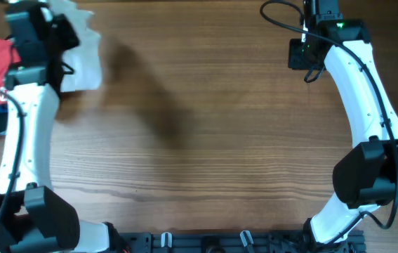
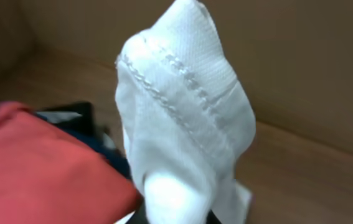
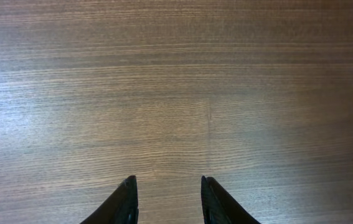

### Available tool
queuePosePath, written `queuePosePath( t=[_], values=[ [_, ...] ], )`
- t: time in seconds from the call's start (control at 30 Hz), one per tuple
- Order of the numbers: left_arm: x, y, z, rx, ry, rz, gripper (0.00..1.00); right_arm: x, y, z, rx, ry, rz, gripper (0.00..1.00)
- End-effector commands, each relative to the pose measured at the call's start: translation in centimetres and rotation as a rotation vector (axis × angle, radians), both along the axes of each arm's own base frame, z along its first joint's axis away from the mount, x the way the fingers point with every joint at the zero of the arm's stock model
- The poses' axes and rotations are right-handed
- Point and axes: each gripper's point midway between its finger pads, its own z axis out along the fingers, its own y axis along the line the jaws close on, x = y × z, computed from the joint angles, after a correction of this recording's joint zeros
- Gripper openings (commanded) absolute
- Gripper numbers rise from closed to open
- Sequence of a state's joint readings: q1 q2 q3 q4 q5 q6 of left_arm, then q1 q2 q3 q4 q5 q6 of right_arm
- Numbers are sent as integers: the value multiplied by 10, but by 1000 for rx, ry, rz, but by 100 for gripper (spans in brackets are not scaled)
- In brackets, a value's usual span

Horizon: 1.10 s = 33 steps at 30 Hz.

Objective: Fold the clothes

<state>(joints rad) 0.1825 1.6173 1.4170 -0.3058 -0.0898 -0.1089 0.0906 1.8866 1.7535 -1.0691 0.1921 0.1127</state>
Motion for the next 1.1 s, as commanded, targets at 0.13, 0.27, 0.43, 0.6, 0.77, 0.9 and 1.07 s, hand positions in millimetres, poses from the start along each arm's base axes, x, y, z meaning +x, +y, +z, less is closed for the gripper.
queuePosePath(
  t=[0.13,0.27,0.43,0.6,0.77,0.9,1.07],
  values=[
    [-33,123,35,75,-107,249,4,0,-2,14,5,-36,-28,34],
    [-43,174,-6,26,-46,331,4,-1,6,13,46,-28,-10,34],
    [-54,232,-62,0,20,431,11,-3,6,12,45,-16,-10,36],
    [-68,264,-67,10,-3,492,79,-8,6,10,44,2,-12,38],
    [-54,263,13,30,-227,338,90,-10,11,8,71,14,-2,38],
    [-32,192,87,-59,-376,31,68,-10,11,9,71,14,-3,38],
    [-40,121,-16,-427,-11,-43,4,-14,11,7,80,27,-20,38]
  ],
)
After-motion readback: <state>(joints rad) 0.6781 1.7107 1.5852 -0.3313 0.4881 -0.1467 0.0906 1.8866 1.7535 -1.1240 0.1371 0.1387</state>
